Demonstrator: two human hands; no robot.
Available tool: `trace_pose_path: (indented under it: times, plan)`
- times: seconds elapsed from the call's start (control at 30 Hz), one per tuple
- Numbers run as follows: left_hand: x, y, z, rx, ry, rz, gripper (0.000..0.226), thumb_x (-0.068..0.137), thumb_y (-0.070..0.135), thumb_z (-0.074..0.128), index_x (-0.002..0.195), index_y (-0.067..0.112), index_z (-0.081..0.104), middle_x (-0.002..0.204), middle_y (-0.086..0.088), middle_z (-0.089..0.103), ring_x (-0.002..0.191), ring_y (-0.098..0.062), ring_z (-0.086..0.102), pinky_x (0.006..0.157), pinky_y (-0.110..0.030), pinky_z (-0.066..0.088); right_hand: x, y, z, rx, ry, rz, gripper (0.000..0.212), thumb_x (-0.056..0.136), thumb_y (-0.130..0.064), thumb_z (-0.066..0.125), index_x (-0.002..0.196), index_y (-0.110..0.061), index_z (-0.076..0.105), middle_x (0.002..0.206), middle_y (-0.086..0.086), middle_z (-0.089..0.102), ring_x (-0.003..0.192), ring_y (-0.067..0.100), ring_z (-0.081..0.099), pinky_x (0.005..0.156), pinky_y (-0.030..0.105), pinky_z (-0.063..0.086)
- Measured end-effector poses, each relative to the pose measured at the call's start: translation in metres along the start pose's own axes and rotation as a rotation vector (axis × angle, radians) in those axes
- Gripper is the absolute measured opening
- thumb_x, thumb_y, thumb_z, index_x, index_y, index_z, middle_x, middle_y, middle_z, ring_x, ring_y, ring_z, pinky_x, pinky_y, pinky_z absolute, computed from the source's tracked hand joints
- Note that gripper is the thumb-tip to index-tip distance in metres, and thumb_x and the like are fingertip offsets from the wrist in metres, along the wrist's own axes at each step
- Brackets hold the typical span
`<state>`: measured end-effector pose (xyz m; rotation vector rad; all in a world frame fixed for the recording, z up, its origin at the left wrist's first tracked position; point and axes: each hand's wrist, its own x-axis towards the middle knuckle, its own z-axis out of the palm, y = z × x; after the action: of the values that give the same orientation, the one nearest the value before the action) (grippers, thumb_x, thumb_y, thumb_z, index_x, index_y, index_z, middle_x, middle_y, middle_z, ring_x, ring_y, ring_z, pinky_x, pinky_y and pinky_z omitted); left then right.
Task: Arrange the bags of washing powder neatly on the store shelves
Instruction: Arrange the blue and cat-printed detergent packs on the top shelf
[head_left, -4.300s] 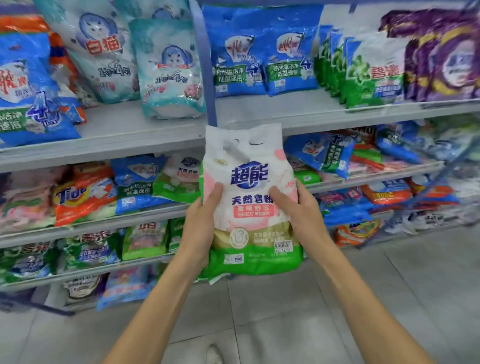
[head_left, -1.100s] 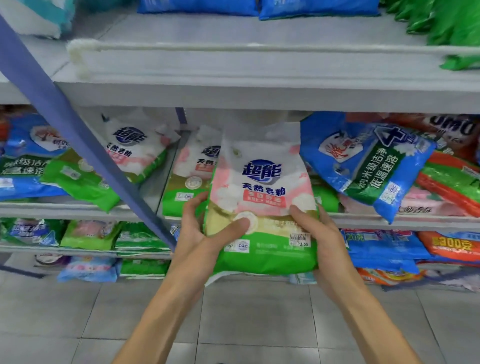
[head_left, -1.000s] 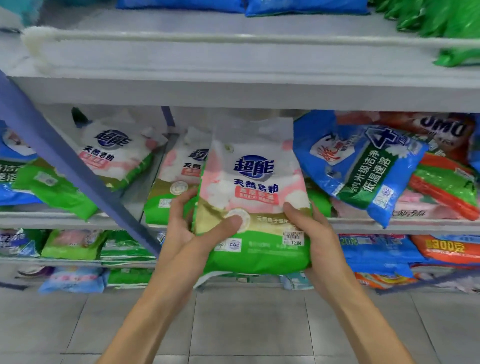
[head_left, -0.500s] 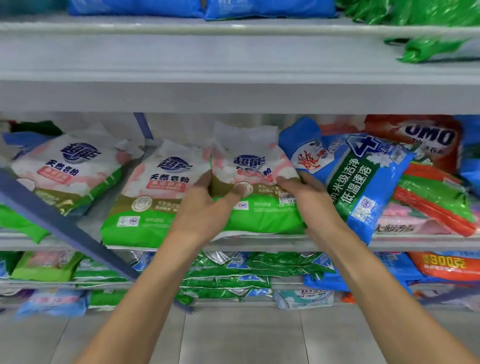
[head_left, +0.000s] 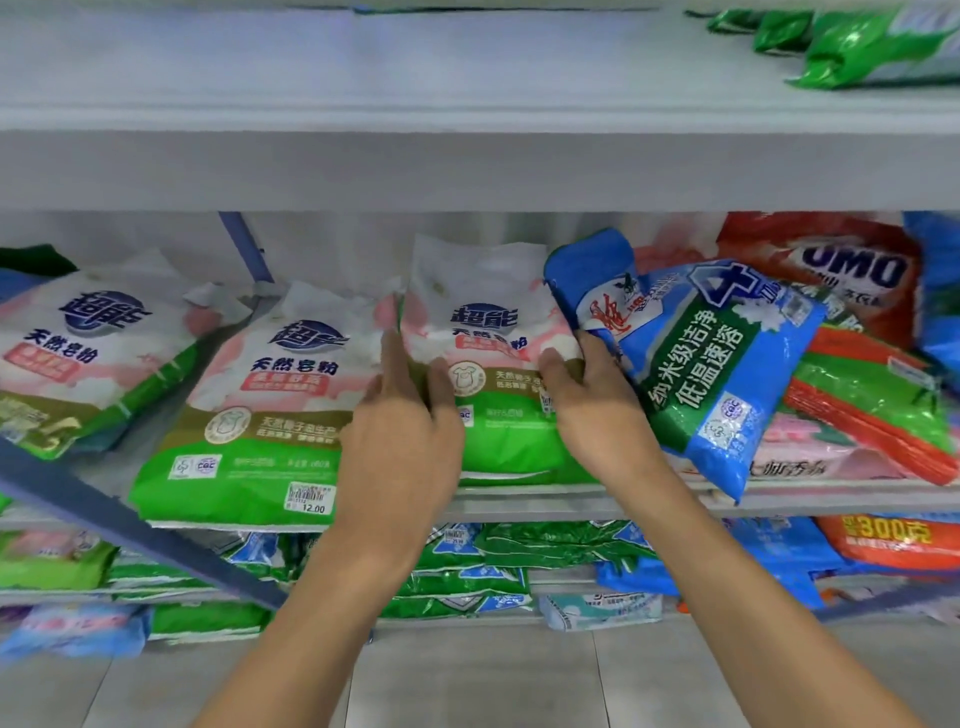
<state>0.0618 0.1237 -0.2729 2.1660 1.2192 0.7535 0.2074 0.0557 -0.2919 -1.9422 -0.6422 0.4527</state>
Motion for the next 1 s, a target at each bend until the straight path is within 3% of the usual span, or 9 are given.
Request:
trace_pose_path:
  times: [0.17, 0.23, 0.3, 0.43, 0.5, 0.57, 0.77, 0.87, 1.0]
  plan:
    - [-0.001, 0.005, -0.007, 0.1, -0.035, 0.036, 0.065, 0.106, 0.041, 0.037, 0.162, 0.024, 0.01, 0.076, -0.008, 0.063, 0.06, -0.03, 0.063, 0.059, -0.038, 0.051, -0.03, -0.012, -0.012, -0.085, -0.019, -0.016, 0.011, 0.102, -0.025, 0.052, 0.107, -0.015, 0.053, 0.079, 0.001, 0.057, 0.066, 0.017, 0.053, 0.056, 0.025, 0.038]
    - [-0.005, 0.016, -0.015, 0.293, -0.081, -0.026, 0.062, 0.106, 0.046, 0.035, 0.16, 0.021, 0.02, 0.086, -0.007, 0.061, 0.08, -0.038, 0.067, 0.063, -0.037, 0.043, -0.047, -0.019, -0.029, -0.199, -0.075, -0.022, 0.011, 0.099, -0.028, 0.058, 0.11, -0.025, 0.058, 0.091, -0.006, 0.063, 0.082, 0.014, 0.062, 0.067, 0.021, 0.048]
    - [-0.012, 0.034, -0.024, 0.457, -0.125, -0.097, 0.054, 0.105, 0.047, 0.037, 0.153, 0.022, 0.037, 0.105, -0.014, 0.063, 0.106, -0.042, 0.061, 0.072, -0.042, 0.042, -0.055, -0.027, -0.048, -0.271, -0.051, -0.022, 0.025, 0.097, -0.027, 0.064, 0.122, -0.03, 0.062, 0.101, -0.01, 0.069, 0.095, 0.017, 0.068, 0.085, 0.034, 0.056]
    - [-0.021, 0.06, -0.017, 0.559, -0.128, -0.013, 0.037, 0.1, 0.038, 0.052, 0.128, 0.018, 0.065, 0.127, -0.011, 0.059, 0.122, -0.039, 0.041, 0.101, -0.044, 0.037, -0.043, -0.026, -0.08, -0.429, 0.208, -0.152, 0.027, 0.089, -0.013, 0.065, 0.113, -0.024, 0.072, 0.097, -0.005, 0.076, 0.086, 0.023, 0.069, 0.079, 0.032, 0.054]
    - [-0.024, 0.068, 0.003, 0.356, -0.127, 0.162, 0.028, 0.099, 0.033, 0.054, 0.115, 0.019, 0.071, 0.118, -0.01, 0.066, 0.113, -0.038, 0.052, 0.099, -0.041, 0.037, -0.031, -0.015, -0.093, -0.508, 0.354, -0.267, 0.02, 0.084, -0.011, 0.065, 0.101, -0.019, 0.074, 0.096, 0.005, 0.075, 0.085, 0.031, 0.068, 0.074, 0.038, 0.055]
    - [-0.033, 0.081, 0.024, 0.073, -0.126, 0.218, 0.028, 0.101, 0.036, 0.052, 0.089, 0.019, 0.071, 0.091, -0.005, 0.072, 0.086, -0.031, 0.061, 0.075, -0.034, 0.035, -0.014, -0.004, -0.109, -0.585, 0.449, -0.318, 0.024, 0.084, -0.021, 0.064, 0.104, -0.014, 0.075, 0.105, 0.012, 0.071, 0.098, 0.037, 0.065, 0.083, 0.041, 0.052]
    - [-0.043, 0.108, 0.073, -0.281, -0.546, -0.353, 0.081, 0.088, 0.079, 0.044, 0.081, 0.003, 0.07, 0.077, -0.017, 0.074, 0.075, -0.037, 0.072, 0.081, -0.045, 0.06, 0.051, 0.005, -0.148, -0.619, 0.2, -0.072, 0.073, 0.08, -0.069, 0.045, 0.126, -0.016, 0.062, 0.128, 0.018, 0.064, 0.123, 0.039, 0.055, 0.104, 0.046, 0.043]
    - [-0.043, 0.113, 0.077, -0.679, -0.609, -0.645, 0.063, 0.089, 0.062, 0.064, 0.088, 0.0, 0.07, 0.074, -0.018, 0.076, 0.066, -0.03, 0.076, 0.067, -0.039, 0.064, 0.053, 0.002, -0.155, -0.551, 0.127, -0.067, 0.052, 0.09, -0.06, 0.061, 0.126, -0.023, 0.066, 0.127, 0.01, 0.067, 0.119, 0.033, 0.059, 0.101, 0.041, 0.047]
    - [-0.045, 0.114, 0.07, -0.922, -0.557, -0.701, 0.021, 0.091, 0.027, 0.072, 0.096, 0.007, 0.073, 0.084, -0.01, 0.079, 0.064, -0.019, 0.074, 0.056, -0.029, 0.06, 0.027, -0.001, -0.172, -0.376, 0.159, -0.097, 0.036, 0.076, -0.051, 0.075, 0.092, -0.018, 0.078, 0.09, 0.004, 0.076, 0.089, 0.026, 0.069, 0.075, 0.035, 0.052]
